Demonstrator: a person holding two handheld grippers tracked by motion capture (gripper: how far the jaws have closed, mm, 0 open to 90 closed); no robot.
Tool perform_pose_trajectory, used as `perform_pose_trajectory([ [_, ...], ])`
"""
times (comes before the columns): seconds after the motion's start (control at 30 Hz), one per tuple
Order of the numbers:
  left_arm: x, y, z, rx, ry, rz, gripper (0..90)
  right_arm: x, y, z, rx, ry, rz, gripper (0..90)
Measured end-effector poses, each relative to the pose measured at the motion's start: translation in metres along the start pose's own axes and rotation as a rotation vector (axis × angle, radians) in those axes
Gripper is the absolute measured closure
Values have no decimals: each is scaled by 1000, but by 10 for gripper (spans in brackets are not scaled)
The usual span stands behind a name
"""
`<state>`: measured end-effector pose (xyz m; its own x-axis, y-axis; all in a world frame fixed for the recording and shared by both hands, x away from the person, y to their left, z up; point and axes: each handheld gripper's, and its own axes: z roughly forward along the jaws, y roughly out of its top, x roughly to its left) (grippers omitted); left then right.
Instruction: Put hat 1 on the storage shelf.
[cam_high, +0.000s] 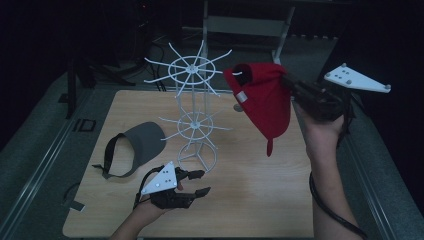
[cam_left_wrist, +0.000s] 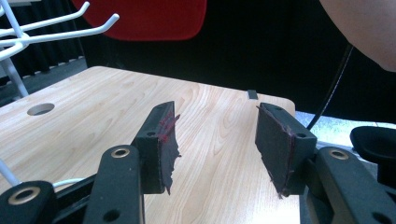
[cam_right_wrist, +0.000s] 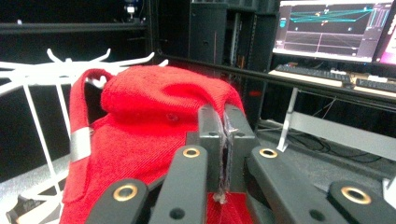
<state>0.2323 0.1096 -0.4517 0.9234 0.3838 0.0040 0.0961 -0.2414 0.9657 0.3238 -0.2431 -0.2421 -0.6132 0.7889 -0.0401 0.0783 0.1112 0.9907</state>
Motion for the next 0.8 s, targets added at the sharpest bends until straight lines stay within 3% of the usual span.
perform_pose_trajectory([
  [0.67,0,-3,0,1,5,-14,490,5,-39,-1,37,90,19,865],
  [0.8,1,-4,-1,0,8,-18,490,5,-40,-1,34,103,21,800],
])
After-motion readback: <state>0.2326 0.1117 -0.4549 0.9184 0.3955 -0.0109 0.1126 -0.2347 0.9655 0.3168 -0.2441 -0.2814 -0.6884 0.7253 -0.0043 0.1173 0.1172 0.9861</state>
